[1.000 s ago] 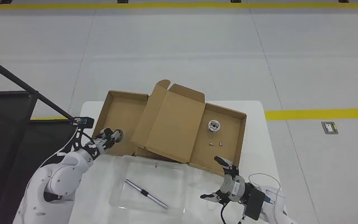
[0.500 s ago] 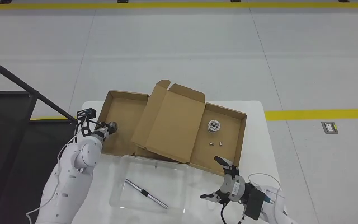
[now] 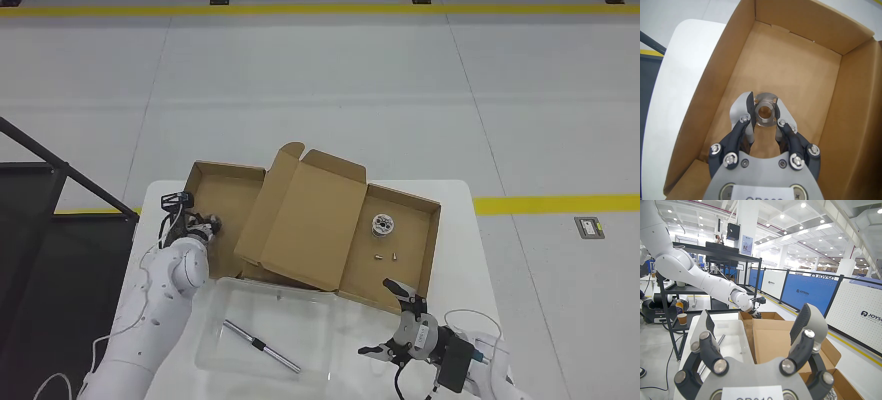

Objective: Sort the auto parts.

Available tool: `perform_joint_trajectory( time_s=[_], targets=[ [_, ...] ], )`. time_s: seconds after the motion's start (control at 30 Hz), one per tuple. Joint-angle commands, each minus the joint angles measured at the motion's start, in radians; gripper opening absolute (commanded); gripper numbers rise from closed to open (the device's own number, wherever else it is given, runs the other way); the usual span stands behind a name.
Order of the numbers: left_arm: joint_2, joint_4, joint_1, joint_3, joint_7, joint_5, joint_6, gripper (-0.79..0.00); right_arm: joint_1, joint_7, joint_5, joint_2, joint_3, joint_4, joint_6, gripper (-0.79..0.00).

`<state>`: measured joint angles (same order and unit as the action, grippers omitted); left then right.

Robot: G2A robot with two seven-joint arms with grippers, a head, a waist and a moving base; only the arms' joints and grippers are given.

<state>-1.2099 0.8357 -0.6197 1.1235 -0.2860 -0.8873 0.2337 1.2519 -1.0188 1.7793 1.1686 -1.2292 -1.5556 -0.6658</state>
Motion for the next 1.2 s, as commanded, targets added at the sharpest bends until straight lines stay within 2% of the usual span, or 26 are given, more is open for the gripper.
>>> perform_joint_trajectory(
  time_s=[0.0,0.1,0.17,0.27,0.4,0.5,0.63,0.8,0.87,0.97,1.17],
  targets=[
    [-0.006,-0.018,0.009,-0.007,0.008,-0.003,0.001,-0.560,0.000,0.000,0.000,0.000,0.000,0.000,-0.001,0.000],
    [-0.013,-0.036,0.020,-0.013,0.009,-0.008,0.001,-0.348,0.000,0.000,0.000,0.000,0.000,0.000,-0.001,0.000],
    [-0.016,-0.037,0.023,-0.012,0.007,-0.011,0.003,-0.114,0.000,0.000,0.000,0.000,0.000,0.000,-0.001,0.000],
    [-0.015,-0.011,0.020,0.002,0.009,-0.011,-0.003,-0.012,0.000,0.000,0.000,0.000,0.000,0.000,-0.001,0.000],
    [-0.001,0.094,-0.019,0.044,0.017,-0.024,-0.014,-0.003,0.000,0.000,0.000,0.000,0.000,0.000,-0.001,0.000],
    [0.018,0.243,-0.087,0.097,0.000,-0.045,-0.031,-0.006,0.000,0.000,0.000,0.000,0.000,0.000,-0.001,0.000],
    [0.051,0.517,-0.237,0.187,-0.049,-0.096,-0.076,-0.062,0.000,0.000,0.000,0.000,0.000,0.000,-0.001,0.000],
    [0.085,0.887,-0.480,0.284,-0.115,-0.198,-0.173,-0.086,0.000,0.000,0.000,0.000,0.000,0.000,-0.001,0.000],
    [0.096,0.999,-0.568,0.318,-0.144,-0.242,-0.244,-0.074,0.000,0.000,0.000,0.000,0.000,0.000,-0.001,0.000],
    [0.112,1.113,-0.664,0.366,-0.193,-0.278,-0.384,-0.015,0.000,0.000,0.000,0.000,0.000,0.000,-0.001,0.000],
    [0.143,1.234,-0.762,0.450,-0.340,-0.276,-0.743,0.000,0.000,0.000,0.000,0.000,0.000,0.000,-0.001,0.000]
  ],
)
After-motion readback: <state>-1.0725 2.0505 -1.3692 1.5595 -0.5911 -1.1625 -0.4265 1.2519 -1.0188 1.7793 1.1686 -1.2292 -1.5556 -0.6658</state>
